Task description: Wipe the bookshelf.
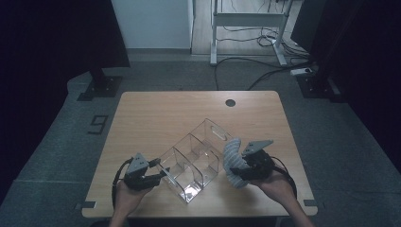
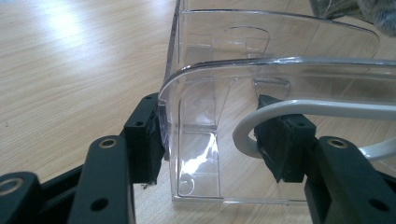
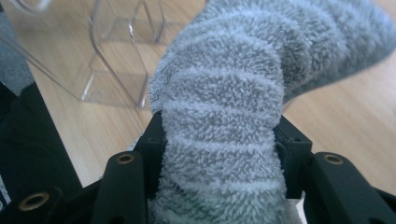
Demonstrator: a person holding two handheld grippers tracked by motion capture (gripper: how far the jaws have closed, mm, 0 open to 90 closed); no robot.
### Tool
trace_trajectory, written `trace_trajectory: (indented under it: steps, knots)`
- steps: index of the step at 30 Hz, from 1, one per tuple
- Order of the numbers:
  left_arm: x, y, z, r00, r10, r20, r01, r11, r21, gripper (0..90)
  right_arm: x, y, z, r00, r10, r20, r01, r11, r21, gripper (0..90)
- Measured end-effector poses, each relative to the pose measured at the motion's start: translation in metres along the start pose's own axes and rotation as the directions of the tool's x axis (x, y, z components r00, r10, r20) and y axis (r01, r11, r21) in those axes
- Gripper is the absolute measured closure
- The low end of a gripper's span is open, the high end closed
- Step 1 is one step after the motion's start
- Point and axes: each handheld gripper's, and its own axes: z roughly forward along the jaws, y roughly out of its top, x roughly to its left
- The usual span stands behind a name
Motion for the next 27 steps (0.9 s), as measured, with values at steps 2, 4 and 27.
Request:
trace_trajectory:
  steps: [2,4,27]
  knots:
    - [0.000,0.000,0.000,1.0000,0.000,0.001,0.000,1.0000,0.000,44.1,0.001,0.009,-0.001,0.9999,-0.010,-0.008,0.010,0.9999,-0.004,49.3]
    - [0.000,0.000,0.000,1.0000,0.000,0.001,0.000,1.0000,0.000,44.1,0.004,0.018,-0.001,0.9998,-0.019,-0.010,0.019,0.9997,-0.013,49.3]
    - [-0.001,0.000,0.001,1.0000,0.003,0.007,-0.003,1.0000,0.000,44.0,0.002,0.068,-0.008,0.9982,-0.049,0.036,0.050,0.9986,-0.018,49.4]
